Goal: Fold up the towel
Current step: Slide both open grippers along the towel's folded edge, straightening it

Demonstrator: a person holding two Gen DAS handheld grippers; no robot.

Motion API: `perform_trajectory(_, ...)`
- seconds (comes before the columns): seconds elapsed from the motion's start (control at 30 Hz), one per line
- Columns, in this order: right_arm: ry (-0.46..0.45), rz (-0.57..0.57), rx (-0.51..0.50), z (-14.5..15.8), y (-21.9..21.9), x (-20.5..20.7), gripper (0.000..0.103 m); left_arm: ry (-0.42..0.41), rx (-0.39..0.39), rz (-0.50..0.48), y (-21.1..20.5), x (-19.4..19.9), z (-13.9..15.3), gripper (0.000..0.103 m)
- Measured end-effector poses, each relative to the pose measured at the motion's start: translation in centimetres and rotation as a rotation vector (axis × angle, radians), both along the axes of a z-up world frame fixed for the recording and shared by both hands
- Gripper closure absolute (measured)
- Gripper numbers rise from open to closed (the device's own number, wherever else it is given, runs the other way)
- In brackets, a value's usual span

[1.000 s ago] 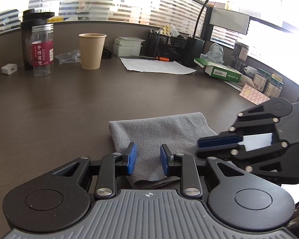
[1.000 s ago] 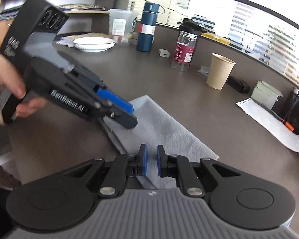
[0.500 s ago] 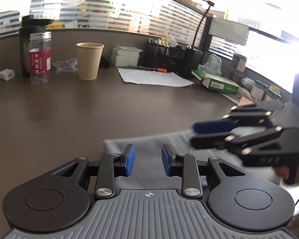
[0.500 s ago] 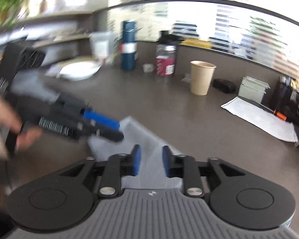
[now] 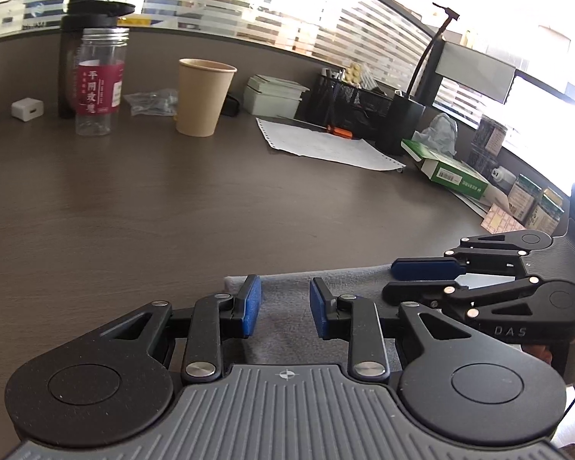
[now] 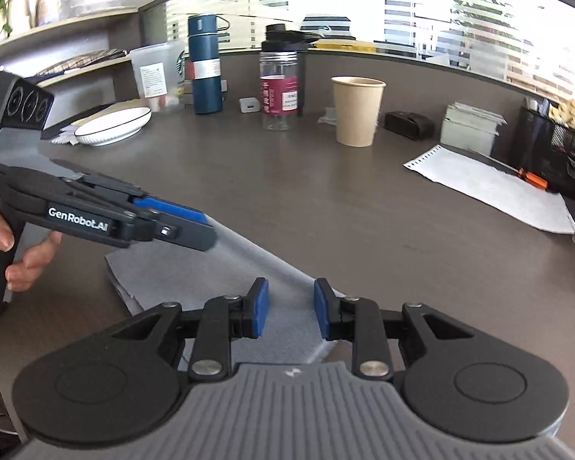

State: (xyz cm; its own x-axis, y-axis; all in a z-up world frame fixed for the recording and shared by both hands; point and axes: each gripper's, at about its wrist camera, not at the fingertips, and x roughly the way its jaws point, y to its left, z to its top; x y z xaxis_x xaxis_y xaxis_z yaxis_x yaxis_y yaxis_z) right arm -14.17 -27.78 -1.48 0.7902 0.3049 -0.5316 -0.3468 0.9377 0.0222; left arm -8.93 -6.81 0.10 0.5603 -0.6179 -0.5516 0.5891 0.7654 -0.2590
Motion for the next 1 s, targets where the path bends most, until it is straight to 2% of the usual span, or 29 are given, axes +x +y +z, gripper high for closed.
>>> perform_trajectory(0.17,-0.001,-0.010,-0.014,0.3,-0.2,-0.4,0.074,-0.007,-0.012,0.010,1.0,-0.6,0.4,0.066)
perform_trajectory(0.33,-0.025,-0.009,-0.038,1.1,0.0,-1.5,0.073,-0.044,-0.069,-0.024,1.9,-3.7,1.1,0.060)
perform_trajectory(0.43,-0.034,0.050,-0.044,0.9,1.6,-2.5,0.073,-0.026,-0.046,-0.034,1.8,-4.8,0.3,0.060)
perform_trajectory(0.6,-0.040,0.132,-0.096,0.2,4.0,-3.5,0.073,-0.007,-0.053,-0.019,2.4,-5.3,-0.2,0.060)
perform_trajectory(1.0,-0.020,0.067,-0.085,-0.4,1.7,-5.6,0.071,-0.015,-0.048,-0.013,3.3,-6.0,-0.4,0.059)
